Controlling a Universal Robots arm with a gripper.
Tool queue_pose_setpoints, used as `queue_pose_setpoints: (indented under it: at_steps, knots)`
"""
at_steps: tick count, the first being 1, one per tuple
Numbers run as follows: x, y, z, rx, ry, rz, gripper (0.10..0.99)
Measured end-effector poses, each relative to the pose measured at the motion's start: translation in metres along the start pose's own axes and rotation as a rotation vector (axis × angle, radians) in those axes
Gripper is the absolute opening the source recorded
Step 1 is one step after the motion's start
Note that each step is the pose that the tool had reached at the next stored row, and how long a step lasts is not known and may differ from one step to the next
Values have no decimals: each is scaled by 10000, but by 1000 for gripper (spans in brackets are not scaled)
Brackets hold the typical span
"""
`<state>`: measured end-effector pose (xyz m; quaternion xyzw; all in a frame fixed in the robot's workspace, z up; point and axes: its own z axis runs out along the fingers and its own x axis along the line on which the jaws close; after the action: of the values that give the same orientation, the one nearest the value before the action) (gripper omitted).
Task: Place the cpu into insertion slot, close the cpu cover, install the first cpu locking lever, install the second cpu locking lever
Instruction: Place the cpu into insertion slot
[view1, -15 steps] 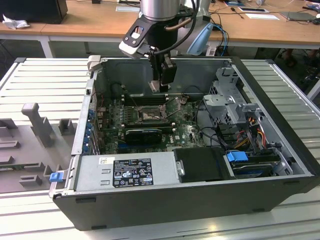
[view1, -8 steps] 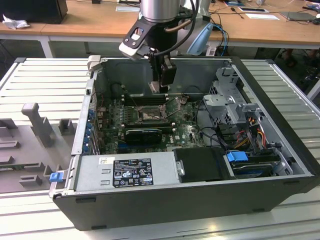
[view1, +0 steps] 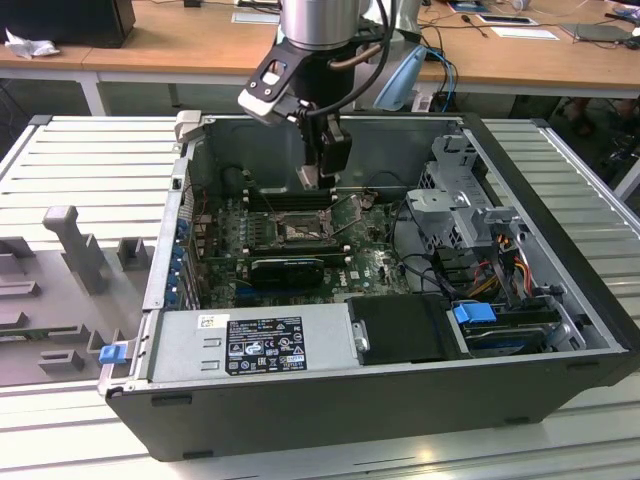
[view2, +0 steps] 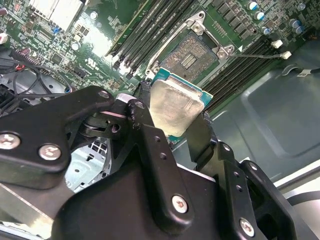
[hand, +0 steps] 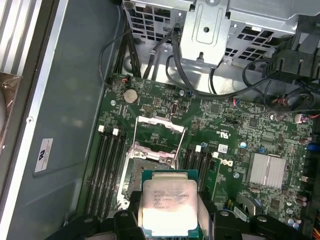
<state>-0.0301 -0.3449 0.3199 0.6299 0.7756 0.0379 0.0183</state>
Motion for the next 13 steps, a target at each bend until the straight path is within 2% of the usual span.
queue_pose_setpoints:
  at_steps: [13]
  knots:
    - [-1, -5, 63, 0, -19, 245, 525]
